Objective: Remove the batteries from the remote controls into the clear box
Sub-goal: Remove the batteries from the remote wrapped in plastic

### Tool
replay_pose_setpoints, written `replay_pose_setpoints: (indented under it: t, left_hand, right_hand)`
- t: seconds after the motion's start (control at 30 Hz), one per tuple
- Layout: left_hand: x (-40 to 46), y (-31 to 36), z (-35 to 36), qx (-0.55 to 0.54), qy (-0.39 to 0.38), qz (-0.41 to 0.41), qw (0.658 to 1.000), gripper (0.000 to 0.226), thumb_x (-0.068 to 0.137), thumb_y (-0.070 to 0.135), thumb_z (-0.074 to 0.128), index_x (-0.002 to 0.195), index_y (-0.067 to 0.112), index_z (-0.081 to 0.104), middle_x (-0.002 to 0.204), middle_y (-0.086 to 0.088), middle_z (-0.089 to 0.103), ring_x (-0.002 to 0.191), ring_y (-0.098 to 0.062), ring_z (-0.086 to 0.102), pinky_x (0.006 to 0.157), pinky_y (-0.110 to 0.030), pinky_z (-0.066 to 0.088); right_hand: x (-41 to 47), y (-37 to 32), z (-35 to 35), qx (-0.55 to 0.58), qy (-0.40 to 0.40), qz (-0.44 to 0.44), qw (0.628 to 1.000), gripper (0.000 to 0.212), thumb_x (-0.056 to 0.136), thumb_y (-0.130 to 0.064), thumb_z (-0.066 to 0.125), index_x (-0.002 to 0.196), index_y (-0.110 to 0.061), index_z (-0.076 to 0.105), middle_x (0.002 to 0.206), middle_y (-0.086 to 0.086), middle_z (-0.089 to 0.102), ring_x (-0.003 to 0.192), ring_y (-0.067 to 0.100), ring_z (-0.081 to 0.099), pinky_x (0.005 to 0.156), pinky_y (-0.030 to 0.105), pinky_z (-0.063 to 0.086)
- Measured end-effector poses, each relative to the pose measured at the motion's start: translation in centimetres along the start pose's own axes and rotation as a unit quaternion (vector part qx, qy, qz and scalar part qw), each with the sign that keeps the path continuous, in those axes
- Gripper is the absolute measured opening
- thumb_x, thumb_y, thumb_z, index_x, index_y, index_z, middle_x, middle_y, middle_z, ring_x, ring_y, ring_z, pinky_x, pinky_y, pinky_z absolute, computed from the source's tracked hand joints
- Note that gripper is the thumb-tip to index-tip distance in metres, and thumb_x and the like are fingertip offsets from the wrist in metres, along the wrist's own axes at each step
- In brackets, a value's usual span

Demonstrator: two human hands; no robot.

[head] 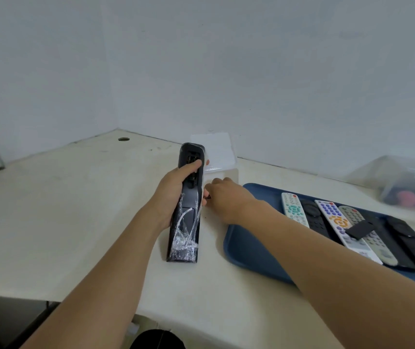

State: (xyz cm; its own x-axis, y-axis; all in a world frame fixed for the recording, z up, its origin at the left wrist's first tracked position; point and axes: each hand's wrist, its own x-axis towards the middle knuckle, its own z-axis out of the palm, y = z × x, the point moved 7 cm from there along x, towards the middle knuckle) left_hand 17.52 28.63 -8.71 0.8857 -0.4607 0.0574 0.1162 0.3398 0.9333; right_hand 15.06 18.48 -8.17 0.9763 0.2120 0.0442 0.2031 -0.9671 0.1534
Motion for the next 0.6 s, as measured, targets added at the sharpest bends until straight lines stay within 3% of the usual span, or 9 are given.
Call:
replay_pose_setpoints:
  t: [0.13,0.27,0.5,0.6]
  left_hand:
    - [0.2,-0.2,0.0,-0.004,0.032,0.003,0.999,0.031,0.094,0.027,0.068,0.11,0.001,0.065,0.068,-0.023,0.067,0.051,-0.029,0.063,0.049,-0.032,0.055]
    - [0.7,-0.5,0.0,-0.003,0.048,0.017,0.999,0.017,0.094,0.019,0.067,0.093,0.003,0.06,0.066,-0.023,0.067,0.049,-0.029,0.063,0.047,-0.032,0.054]
    - [1.1,-0.7,0.5,-0.006,0.077,0.033,0.996,0.017,0.094,0.02,0.068,0.087,0.006,0.061,0.066,-0.025,0.067,0.047,-0.03,0.063,0.046,-0.033,0.055]
    - [1.2,-0.7,0.3,-0.01,0.081,0.03,0.996,0.017,0.093,0.02,0.069,0.087,0.006,0.06,0.066,-0.026,0.066,0.049,-0.03,0.062,0.048,-0.034,0.055]
  right_hand:
    - [1.1,0.1,1.0,-0.037,-0.026,-0.012,0.999,0.028,0.098,-0.01,0.041,0.124,-0.01,0.051,0.123,0.01,0.048,0.115,0.029,0.047,0.085,0.032,0.039]
    - [1.8,0.9,2.0,-0.01,-0.064,-0.01,0.998,0.021,0.093,0.0,0.044,0.11,-0.012,0.049,0.124,0.011,0.049,0.113,0.027,0.047,0.096,0.033,0.043]
    - [1.9,1.1,2.3,0.032,-0.05,-0.014,0.998,0.027,0.091,0.0,0.05,0.117,-0.008,0.051,0.122,0.015,0.048,0.11,0.03,0.049,0.096,0.04,0.047]
    - [1.6,1.6,1.4,0.086,-0.026,0.016,0.996,0.023,0.09,0.001,0.051,0.109,-0.011,0.051,0.108,0.012,0.048,0.096,0.029,0.054,0.086,0.037,0.05]
